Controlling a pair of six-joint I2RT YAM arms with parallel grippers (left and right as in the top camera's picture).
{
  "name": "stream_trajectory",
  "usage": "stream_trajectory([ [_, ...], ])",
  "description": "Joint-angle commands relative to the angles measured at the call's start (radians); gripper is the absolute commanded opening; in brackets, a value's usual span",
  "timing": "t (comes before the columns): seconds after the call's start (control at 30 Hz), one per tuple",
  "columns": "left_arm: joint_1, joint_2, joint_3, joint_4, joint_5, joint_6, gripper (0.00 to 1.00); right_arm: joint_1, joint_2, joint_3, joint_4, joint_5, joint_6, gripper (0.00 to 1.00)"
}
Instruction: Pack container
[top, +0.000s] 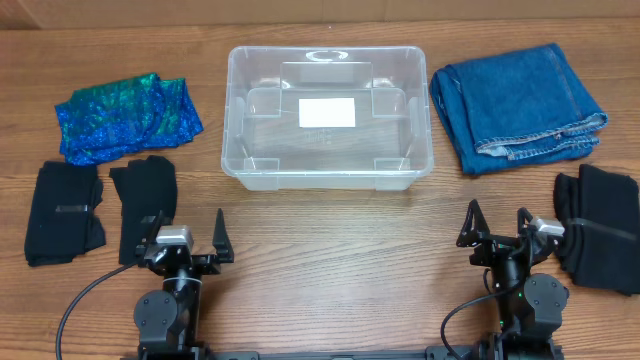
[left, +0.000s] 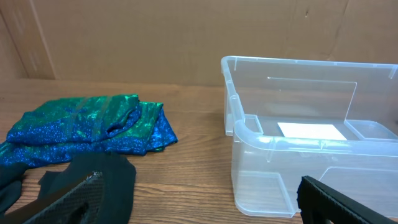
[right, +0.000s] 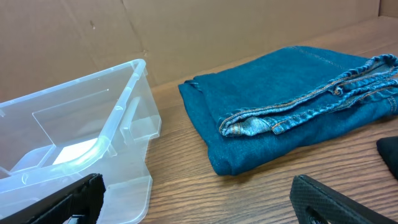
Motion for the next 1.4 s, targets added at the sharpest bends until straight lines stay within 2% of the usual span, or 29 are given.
stream_trajectory([
  [0.0, 0.006, -0.005, -0.004, 0.0, 0.0, -0.018, 1.0, 0.004, -0.003, 0.021, -0.013, 0.002, 0.0, 1.0],
  [0.23, 0.006, -0.005, -0.004, 0.0, -0.004, -0.019, 1.0, 0.004, -0.003, 0.021, -0.013, 0.002, 0.0, 1.0],
  [0.5, 0.006, -0.005, -0.003, 0.006, 0.061, -0.019, 1.0, 0.004, -0.003, 0.021, -0.013, 0.002, 0.0, 1.0],
  [0.63, 0.006, -0.001, 0.055, -0.01, 0.068, -0.083, 1.0, 0.004, -0.003, 0.021, -0.013, 0.002, 0.0, 1.0],
  [0.77, 0.006, 0.089, 0.179, -0.053, 0.06, -0.082, 1.0, 0.004, -0.003, 0.021, -0.013, 0.002, 0.0, 1.0],
  [0.9, 0.007, 0.319, 0.338, -0.079, 0.052, -0.12, 1.0, 0.004, -0.003, 0.021, -0.013, 0.002, 0.0, 1.0],
  [0.97, 0.025, 0.492, 0.497, -0.175, 0.065, -0.189, 1.0, 0.005, -0.003, 0.021, -0.013, 0.002, 0.0, 1.0],
  [1.07, 0.049, 0.716, 0.761, -0.366, 0.104, -0.167, 1.0, 0.005, -0.003, 0.021, -0.013, 0.002, 0.0, 1.0],
  [1.17, 0.052, 0.915, 1.059, -0.597, 0.292, 0.115, 1.0, 0.004, -0.003, 0.021, -0.013, 0.002, 0.0, 1.0],
  [1.2, 0.052, 0.953, 1.124, -0.654, 0.34, 0.169, 1.0, 0.004, -0.003, 0.021, -0.013, 0.002, 0.0, 1.0],
  [1.27, 0.051, 0.995, 1.193, -0.719, 0.377, 0.199, 1.0, 0.004, -0.003, 0.021, -0.013, 0.002, 0.0, 1.0],
  [1.37, 0.051, 1.007, 1.199, -0.779, 0.44, 0.198, 1.0, 0.004, -0.002, 0.021, -0.013, 0.002, 0.0, 1.0],
])
